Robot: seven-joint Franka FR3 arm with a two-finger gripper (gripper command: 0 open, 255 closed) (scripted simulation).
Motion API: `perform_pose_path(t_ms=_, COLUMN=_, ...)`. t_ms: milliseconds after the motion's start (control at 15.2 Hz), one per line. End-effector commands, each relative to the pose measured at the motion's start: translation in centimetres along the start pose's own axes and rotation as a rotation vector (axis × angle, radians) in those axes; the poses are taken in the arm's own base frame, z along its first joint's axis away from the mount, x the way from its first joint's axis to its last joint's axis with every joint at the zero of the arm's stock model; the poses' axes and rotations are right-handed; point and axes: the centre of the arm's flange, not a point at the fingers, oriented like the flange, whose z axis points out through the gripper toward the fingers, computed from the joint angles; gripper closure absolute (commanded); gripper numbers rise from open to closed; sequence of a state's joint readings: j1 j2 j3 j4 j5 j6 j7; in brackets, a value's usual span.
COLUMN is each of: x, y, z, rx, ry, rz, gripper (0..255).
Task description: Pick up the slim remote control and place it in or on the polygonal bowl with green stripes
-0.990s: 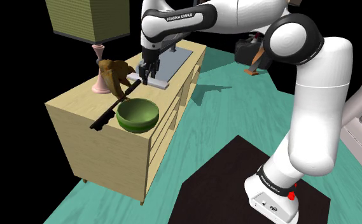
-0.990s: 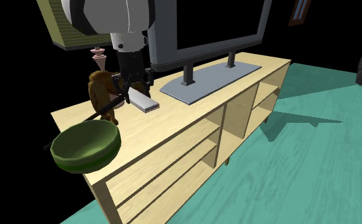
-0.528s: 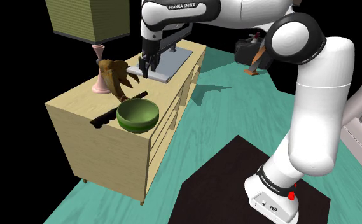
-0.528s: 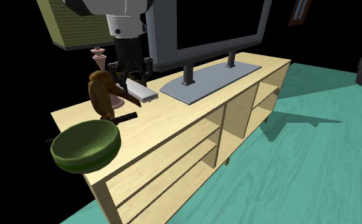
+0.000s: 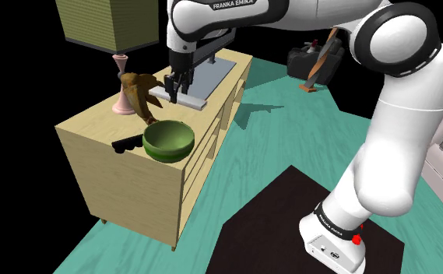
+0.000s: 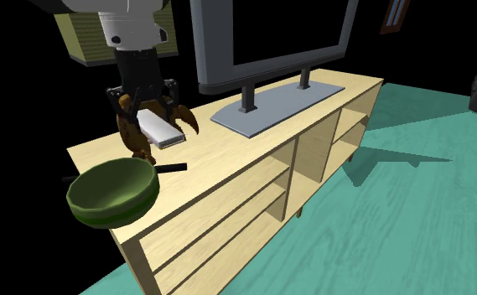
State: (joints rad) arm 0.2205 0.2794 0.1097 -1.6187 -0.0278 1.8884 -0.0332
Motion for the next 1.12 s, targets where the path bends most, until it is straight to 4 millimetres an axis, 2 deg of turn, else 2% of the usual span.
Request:
perform_pose_path(t_ms=0, x=-1.2, y=-2.2, z=0.0, rx=0.0, ry=0.0, rz=0.001, gripper=255)
perform_pose_path(t_ms=462, x=-5.3, y=-11.0, z=0.2, rx=0.0, ry=0.0, rz=0.001, gripper=255)
perform_pose_path(t_ms=1056, x=-5.2, y=-11.0, z=4.9, rx=0.0, ry=0.0, rz=0.001, gripper=255)
